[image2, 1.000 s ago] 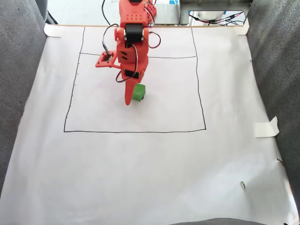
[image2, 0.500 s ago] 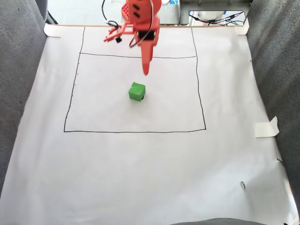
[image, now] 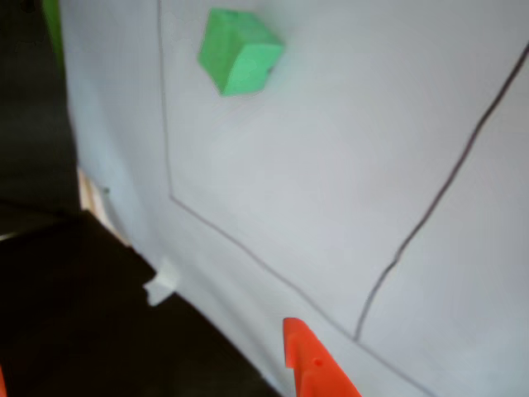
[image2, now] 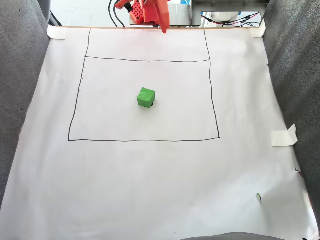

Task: Grasp the colored block, Place it on the black dot, and then return the arm to the default position.

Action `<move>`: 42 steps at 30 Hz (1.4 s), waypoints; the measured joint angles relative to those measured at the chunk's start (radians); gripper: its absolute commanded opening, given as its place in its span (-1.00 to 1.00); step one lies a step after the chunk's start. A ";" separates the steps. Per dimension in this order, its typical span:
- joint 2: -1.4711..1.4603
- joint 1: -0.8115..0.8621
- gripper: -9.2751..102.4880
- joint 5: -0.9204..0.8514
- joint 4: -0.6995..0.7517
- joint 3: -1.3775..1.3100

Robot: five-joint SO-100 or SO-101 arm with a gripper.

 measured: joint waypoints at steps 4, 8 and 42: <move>0.133 0.011 -0.08 -0.035 0.054 0.072; 0.224 0.066 -0.12 -0.080 0.135 0.095; 0.483 0.425 -0.83 -0.252 0.152 0.509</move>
